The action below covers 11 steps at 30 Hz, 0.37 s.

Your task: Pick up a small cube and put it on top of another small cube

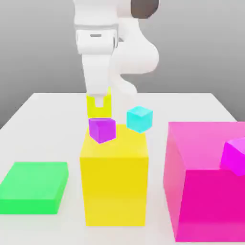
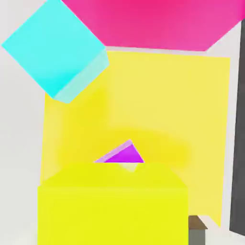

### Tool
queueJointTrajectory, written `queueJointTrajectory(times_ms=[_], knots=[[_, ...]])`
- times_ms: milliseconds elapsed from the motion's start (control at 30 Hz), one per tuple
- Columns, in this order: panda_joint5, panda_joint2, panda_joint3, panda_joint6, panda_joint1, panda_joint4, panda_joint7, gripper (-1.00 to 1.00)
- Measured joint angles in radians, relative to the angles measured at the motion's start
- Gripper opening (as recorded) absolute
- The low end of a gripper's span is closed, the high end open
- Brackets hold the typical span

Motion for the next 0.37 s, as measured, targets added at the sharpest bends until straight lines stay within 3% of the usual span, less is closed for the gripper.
queueJointTrajectory(times_ms=[200, 367], knots=[[0.000, -0.001, 0.000, 0.001, 0.000, 0.000, 0.000, 1.00], [0.008, -0.047, 0.009, -0.143, 0.002, 0.099, -0.001, 1.00]])
